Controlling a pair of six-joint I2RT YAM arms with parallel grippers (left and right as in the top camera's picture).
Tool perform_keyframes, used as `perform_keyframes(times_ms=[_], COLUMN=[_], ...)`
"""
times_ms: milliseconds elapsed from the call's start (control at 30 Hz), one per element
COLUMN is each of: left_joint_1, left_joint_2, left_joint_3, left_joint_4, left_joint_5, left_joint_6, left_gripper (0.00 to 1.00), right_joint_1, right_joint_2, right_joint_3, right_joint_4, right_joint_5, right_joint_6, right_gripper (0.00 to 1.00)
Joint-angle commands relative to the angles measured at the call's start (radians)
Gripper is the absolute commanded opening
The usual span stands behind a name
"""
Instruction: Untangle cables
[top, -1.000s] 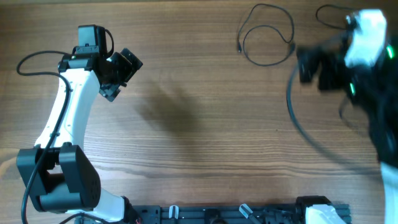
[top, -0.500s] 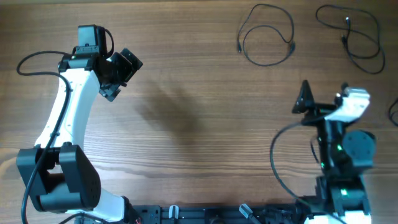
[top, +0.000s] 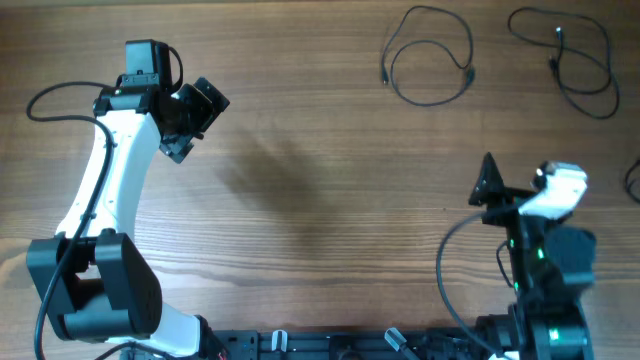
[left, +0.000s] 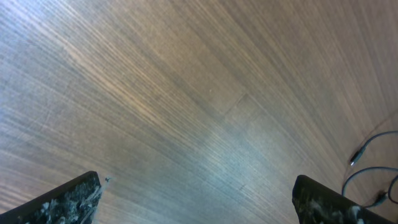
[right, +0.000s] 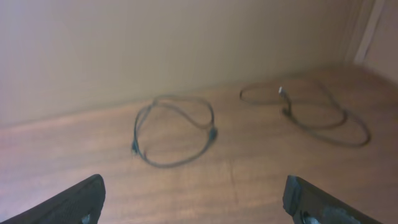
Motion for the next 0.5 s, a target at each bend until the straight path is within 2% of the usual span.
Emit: perform_keyframes(times_ms=[0, 133, 333, 467], left_joint_1=[0.002, 0.002, 0.002, 0.002], left_joint_2=[0.004, 0.004, 0.004, 0.004], left_joint_3=[0.001, 0.001, 0.001, 0.001], left_joint_4=[0.002, 0.002, 0.002, 0.002], left_joint_5=[-0.010, -0.010, -0.010, -0.010], left_joint_6=[-0.009, -0.009, -0.009, -0.009], left_gripper=[1.00, 1.00, 1.00, 1.00], right_joint_1=[-0.002, -0.002, -0.002, -0.002], right_joint_2=[-0.154, -0.237, -0.238, -0.238], right_joint_3=[-0.036, -0.130, -0.290, -0.357], right_joint_4=[-0.002, 0.043, 0.251, 0.291], right_joint_5=[0.031, -0.068, -0.139, -0.169], right_joint_6=[-0.010, -0.011, 0.013, 0.013], right_gripper=[0.93, 0.92, 0.90, 0.89])
